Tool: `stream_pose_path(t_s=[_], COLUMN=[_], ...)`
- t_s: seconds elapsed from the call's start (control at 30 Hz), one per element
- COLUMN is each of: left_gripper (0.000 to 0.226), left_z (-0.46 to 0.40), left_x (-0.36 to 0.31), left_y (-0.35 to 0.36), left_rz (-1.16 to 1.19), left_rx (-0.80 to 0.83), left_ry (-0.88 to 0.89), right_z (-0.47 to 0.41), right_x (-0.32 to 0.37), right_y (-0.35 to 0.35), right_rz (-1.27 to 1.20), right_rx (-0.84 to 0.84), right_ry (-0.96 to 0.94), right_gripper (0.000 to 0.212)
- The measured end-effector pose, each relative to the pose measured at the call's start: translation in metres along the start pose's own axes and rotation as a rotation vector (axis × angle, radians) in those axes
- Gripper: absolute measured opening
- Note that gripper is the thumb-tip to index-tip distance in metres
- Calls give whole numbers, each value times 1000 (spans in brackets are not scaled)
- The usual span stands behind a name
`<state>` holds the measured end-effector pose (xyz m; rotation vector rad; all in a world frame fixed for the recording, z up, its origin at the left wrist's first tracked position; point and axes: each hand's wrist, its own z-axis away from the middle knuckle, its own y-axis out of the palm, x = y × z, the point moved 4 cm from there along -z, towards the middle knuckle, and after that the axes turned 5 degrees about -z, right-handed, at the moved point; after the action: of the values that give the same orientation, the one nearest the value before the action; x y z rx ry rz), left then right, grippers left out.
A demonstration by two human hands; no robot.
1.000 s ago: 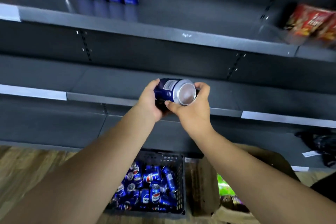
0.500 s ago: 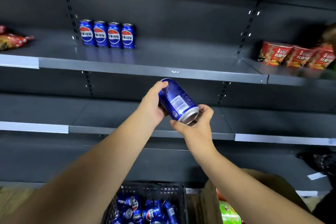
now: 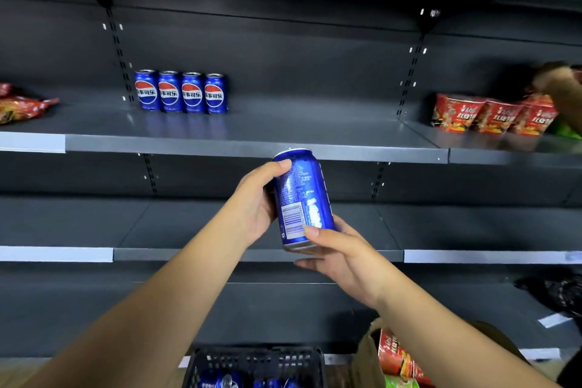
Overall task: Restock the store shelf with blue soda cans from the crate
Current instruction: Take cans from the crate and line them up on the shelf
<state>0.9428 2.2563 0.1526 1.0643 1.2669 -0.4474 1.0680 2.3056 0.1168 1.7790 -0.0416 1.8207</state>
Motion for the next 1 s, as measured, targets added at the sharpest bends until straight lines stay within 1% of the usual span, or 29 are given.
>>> stream_pose_path(t_s=[0.1,0.13,0.17,0.2,0.27,0.33,0.4,0.43,0.5,0.57,0.67,0.73,0.8,0.83,0.9,1.0], left_gripper=[28,21,13,13,20,33,44,50,59,55,45,35,26,26,34,52], left_z=[2,3,5,7,9,9,10,10,12,14,17,18,20,21,23,23], left_x=[-9,-11,-13,-15,-17,-16,-16,-16,-16,-20,-24,-23,-22,-21,-23,-27], left_y=[6,8,11,13,16,18,20,22,24,26,30,30,28,27,23,20], left_rz=[-21,-18,3,14,19,-2,-20,-20,-18,-14,-33,-51,-38,-33,-33,3], left_rx=[38,53,70,85,98,84,36,-4,-90,-154,-195,-220,-256,-280,-309,-259], left_ry=[19,26,27,36,40,29,23,23,38,94,129,103,54,31,3,-53], right_z=[-1,-1,-1,-1,0,0,0,-1,-1,0,3,5,6,8,11,14], right_x=[1,2,3,5,8,11,11,11,10,10,11,10,9,10,12,15], right_y=[3,4,4,4,5,6,8,9,12,15,18,20,22,24,25,26], right_rz=[-120,-151,-173,-184,-175,-123,-61,-33,16,53,91,83,85,86,50,-65], right_rx=[42,35,21,5,-23,-44,-74,-89,-120,-151,-187,-182,-161,-142,-96,-26], right_ry=[17,3,-14,-34,-75,-115,-150,-166,-198,-221,-239,-223,-181,-158,-123,-108], right_gripper=[96,100,98,95,88,78,66,64,69,74,68,64,66,67,66,63])
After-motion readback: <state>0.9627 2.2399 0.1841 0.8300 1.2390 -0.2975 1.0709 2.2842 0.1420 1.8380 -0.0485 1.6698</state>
